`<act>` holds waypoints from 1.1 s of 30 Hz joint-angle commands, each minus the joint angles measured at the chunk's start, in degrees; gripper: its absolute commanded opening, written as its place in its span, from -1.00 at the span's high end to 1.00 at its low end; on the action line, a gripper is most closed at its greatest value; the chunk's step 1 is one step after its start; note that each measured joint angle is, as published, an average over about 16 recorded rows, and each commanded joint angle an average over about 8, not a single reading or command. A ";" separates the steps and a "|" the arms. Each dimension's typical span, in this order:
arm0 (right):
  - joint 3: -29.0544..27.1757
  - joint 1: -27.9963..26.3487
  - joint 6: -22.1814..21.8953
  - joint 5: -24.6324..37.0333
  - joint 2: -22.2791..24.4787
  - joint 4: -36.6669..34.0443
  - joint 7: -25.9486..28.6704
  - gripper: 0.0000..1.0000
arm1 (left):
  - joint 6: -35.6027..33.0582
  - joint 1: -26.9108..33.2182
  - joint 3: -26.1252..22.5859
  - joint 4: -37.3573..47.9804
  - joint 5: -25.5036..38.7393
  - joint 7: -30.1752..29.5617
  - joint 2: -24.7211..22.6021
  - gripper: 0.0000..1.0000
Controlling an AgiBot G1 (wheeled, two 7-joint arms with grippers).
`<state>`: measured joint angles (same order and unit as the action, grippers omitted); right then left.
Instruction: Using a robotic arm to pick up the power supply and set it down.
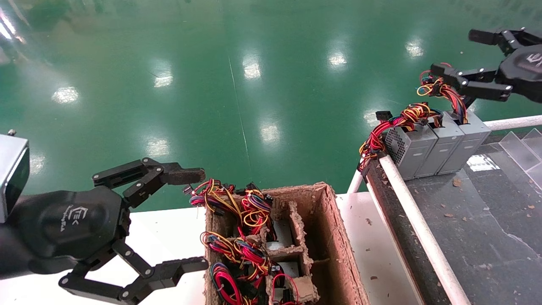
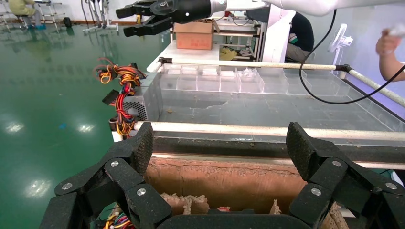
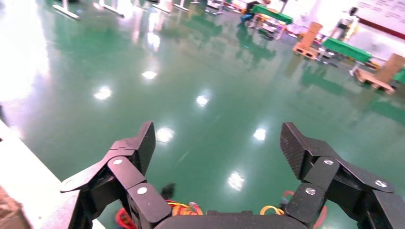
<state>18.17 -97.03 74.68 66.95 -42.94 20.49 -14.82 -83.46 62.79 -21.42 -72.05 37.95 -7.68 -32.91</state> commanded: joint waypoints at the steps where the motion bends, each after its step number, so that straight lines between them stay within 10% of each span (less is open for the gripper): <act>1: -0.09 1.41 0.44 -1.00 0.31 2.11 1.01 -1.00 | 0.00 0.00 0.00 0.00 0.00 0.00 0.00 -1.00; 33: -1.45 23.89 7.42 -16.89 5.34 35.76 17.22 -1.00 | 0.00 0.00 -0.01 0.00 -0.01 0.01 0.00 -1.00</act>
<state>16.72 -73.16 82.10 50.06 -37.61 56.23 2.39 -83.45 62.80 -21.44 -72.05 37.95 -7.67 -32.91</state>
